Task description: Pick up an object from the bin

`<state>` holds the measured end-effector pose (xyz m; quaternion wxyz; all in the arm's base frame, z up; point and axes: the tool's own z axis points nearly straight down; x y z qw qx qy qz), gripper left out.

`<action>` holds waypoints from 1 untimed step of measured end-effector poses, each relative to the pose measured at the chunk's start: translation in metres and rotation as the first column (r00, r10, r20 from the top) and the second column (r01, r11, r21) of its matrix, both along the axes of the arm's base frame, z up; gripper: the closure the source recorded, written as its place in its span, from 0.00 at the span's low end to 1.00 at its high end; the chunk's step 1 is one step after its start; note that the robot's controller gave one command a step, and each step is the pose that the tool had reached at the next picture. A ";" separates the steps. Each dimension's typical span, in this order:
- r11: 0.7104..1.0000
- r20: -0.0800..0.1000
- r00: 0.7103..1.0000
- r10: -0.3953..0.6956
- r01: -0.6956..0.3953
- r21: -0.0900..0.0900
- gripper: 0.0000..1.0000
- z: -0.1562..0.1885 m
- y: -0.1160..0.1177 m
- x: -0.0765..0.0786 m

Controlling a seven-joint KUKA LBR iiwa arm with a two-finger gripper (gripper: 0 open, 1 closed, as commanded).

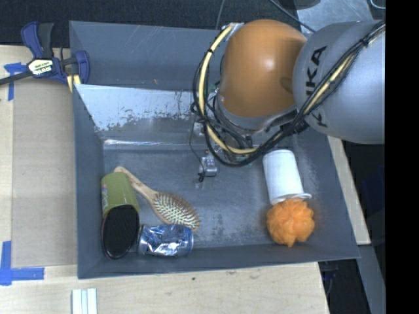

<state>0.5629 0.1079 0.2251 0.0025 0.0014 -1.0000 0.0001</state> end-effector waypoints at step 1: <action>0.983 0.008 0.983 0.182 -0.182 0.001 0.00 0.046 -0.017 0.024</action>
Offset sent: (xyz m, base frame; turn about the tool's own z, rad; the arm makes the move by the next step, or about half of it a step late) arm 0.0225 -0.0166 0.0444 -0.1846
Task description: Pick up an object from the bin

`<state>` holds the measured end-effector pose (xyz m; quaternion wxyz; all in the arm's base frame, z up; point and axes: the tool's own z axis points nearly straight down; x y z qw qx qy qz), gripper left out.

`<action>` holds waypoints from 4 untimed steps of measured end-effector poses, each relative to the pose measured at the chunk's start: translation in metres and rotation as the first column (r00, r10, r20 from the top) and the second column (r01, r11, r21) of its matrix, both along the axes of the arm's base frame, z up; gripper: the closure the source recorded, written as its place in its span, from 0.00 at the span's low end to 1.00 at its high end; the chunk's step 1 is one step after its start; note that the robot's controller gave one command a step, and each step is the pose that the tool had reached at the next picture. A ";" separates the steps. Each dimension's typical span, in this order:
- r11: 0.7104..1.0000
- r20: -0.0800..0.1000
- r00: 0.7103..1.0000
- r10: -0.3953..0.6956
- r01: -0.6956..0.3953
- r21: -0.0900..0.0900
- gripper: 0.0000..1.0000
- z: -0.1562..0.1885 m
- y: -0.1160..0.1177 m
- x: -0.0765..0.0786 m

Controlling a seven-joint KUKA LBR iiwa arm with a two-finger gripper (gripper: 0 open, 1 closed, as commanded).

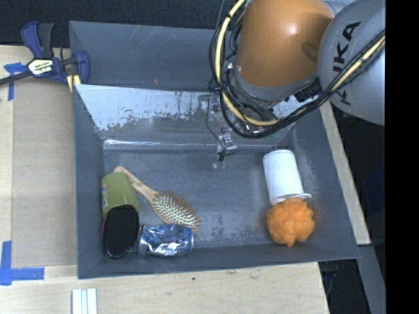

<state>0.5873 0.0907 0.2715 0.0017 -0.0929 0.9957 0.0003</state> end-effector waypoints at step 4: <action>0.926 -0.001 0.926 0.377 -0.377 -0.001 0.00 -0.128 -0.186 -0.047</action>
Offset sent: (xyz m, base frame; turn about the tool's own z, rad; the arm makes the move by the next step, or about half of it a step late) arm 0.0062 -0.1192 -0.0514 -0.2105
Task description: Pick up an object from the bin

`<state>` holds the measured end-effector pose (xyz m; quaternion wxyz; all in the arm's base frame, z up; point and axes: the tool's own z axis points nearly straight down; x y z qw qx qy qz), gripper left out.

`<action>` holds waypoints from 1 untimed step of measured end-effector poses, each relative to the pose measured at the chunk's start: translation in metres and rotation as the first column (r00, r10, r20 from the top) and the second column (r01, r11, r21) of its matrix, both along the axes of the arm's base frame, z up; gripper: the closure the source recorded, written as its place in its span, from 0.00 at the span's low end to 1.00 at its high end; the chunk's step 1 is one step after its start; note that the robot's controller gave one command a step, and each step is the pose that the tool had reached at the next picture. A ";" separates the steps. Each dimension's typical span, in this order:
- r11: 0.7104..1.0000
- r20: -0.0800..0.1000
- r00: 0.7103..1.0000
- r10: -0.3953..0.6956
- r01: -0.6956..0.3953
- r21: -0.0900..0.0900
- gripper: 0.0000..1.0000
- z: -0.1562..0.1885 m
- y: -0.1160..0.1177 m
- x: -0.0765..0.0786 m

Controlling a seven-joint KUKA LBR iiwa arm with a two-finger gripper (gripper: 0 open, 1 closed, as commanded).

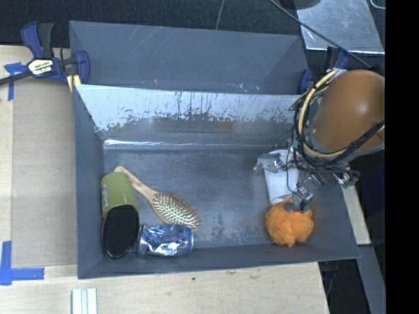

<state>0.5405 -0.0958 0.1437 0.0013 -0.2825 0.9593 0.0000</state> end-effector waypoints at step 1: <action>0.997 0.009 0.997 -0.079 0.079 0.001 0.00 0.064 0.011 -0.010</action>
Offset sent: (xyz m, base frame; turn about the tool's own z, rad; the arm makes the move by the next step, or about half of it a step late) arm -0.0119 0.0110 0.0607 0.0787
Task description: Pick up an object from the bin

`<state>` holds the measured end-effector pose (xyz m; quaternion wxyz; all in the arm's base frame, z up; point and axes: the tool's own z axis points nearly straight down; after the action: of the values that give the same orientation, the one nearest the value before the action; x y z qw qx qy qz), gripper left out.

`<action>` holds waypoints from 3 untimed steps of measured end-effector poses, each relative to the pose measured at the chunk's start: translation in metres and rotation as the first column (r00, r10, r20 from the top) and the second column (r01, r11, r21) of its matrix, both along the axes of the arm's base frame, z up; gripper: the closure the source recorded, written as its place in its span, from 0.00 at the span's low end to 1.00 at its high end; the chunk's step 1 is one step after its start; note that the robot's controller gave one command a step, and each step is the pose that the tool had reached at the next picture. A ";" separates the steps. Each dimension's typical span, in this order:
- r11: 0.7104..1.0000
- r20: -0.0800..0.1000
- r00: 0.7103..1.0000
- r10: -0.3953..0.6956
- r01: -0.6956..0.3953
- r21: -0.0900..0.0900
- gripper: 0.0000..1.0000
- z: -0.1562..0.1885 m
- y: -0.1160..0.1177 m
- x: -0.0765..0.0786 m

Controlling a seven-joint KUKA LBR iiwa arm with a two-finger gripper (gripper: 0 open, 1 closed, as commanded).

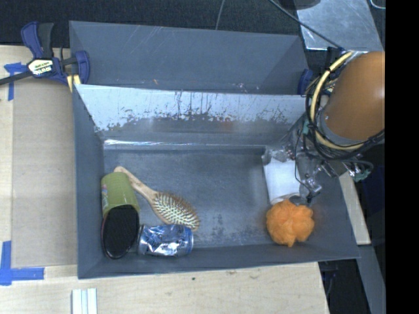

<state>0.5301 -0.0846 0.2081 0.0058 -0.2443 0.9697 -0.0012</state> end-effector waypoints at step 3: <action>0.876 -0.004 0.876 0.483 -0.483 -0.004 1.00 -0.053 -0.059 -0.046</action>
Offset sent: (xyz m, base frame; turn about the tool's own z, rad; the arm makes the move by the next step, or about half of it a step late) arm -0.0217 -0.0569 -0.0552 -0.2631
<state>0.4845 -0.1435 0.1550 0.0040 -0.4784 0.8781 -0.0019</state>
